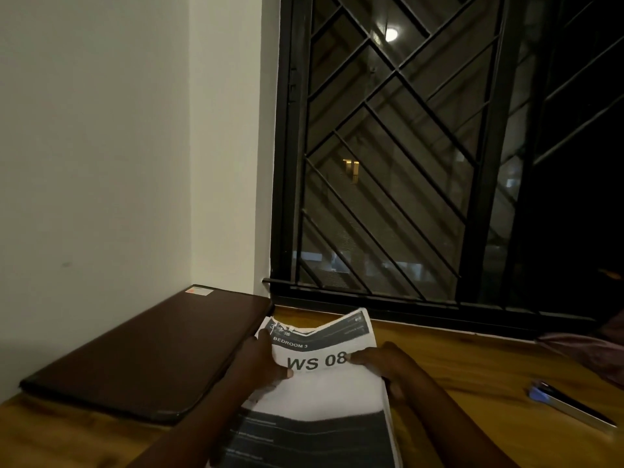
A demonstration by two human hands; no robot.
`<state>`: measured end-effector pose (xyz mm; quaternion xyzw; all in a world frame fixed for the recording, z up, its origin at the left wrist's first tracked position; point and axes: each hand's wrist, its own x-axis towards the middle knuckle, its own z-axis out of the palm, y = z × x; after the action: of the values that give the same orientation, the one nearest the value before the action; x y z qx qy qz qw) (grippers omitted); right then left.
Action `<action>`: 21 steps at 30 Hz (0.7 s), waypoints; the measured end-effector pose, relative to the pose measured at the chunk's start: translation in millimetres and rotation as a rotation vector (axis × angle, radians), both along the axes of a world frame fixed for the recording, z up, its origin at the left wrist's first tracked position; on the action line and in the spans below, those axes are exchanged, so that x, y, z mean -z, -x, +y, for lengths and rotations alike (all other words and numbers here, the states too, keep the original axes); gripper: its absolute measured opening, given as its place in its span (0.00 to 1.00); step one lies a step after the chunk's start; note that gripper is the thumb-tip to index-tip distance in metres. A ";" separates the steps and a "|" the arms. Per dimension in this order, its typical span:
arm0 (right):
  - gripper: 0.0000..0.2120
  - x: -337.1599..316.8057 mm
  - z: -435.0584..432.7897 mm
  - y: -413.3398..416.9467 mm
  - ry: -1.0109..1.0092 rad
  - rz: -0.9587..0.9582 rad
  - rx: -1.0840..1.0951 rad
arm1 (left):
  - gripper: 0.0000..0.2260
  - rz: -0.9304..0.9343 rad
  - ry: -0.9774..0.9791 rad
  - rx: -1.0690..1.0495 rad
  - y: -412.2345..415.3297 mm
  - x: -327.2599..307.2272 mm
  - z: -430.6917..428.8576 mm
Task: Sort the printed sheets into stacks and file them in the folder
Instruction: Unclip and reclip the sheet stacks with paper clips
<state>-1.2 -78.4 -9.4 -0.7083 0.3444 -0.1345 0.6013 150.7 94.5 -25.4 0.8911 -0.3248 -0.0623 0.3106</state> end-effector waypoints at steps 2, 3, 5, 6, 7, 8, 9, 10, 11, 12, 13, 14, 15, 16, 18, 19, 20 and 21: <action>0.16 0.5 1.3 3.2 -0.083 -0.007 -0.011 | 0.37 0.022 0.006 0.005 -1.2 0.8 2.3; 0.14 1.3 1.3 3.4 -0.122 -0.012 -0.024 | 0.37 0.024 0.004 0.006 -1.4 1.4 3.4; 0.10 2.2 2.5 2.5 -0.170 -0.033 -0.046 | 0.36 0.042 0.012 -0.004 -0.5 3.5 4.7; 0.10 1.8 5.4 0.3 -0.175 -0.029 -0.045 | 0.36 0.042 0.021 -0.014 -1.0 4.6 4.7; 0.10 1.1 8.6 -2.1 -0.166 -0.015 -0.039 | 0.35 0.040 0.010 -0.025 0.0 4.0 4.6; 0.12 0.4 12.0 -3.9 -0.115 0.010 -0.036 | 0.35 0.034 0.008 -0.033 1.0 3.7 4.1; 0.13 2.1 12.5 -5.9 -0.033 0.032 -0.042 | 0.34 0.026 0.003 -0.044 1.7 3.7 3.1; 0.14 2.2 13.5 -6.3 0.045 0.054 -0.045 | 0.34 0.024 0.012 -0.049 2.2 3.6 2.1; 0.16 2.6 14.4 -5.0 0.112 0.074 -0.031 | 0.34 0.028 0.013 -0.051 4.1 3.5 0.5; 0.16 4.1 13.3 -2.2 0.127 0.086 0.000 | 0.32 0.019 0.032 -0.046 8.1 2.2 0.4; 0.16 7.4 10.0 2.0 0.124 0.084 0.023 | 0.30 0.020 0.050 -0.038 11.4 1.8 -0.1; 0.13 9.0 7.0 9.4 0.127 0.089 0.038 | 0.29 0.020 0.081 -0.021 18.7 0.5 -1.8; 0.09 10.6 1.0 18.4 0.129 0.098 0.038 | 0.29 0.025 0.101 0.002 24.2 1.4 -4.5; 0.06 10.6 -6.3 29.7 0.149 0.114 0.042 | 0.30 0.025 0.119 0.030 31.4 2.2 -8.4; 0.05 4.4 -27.6 53.1 0.175 0.143 0.060 | 0.31 0.076 0.183 0.099 44.4 6.8 -20.6; 0.06 1.4 -39.6 66.8 0.172 0.164 0.079 | 0.30 0.124 0.233 0.154 54.0 9.6 -29.6; 0.06 -2.9 -48.7 80.0 0.185 0.197 0.101 | 0.29 0.157 0.279 0.207 64.1 12.1 -39.3; 0.07 -6.5 -59.2 94.8 0.227 0.241 0.132 | 0.28 0.181 0.310 0.248 77.8 14.0 -51.6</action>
<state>-96.0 -137.6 -2.9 -0.7584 0.4424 -0.1257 0.4619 72.8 42.9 -39.4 0.7768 -0.4084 -0.1288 0.4618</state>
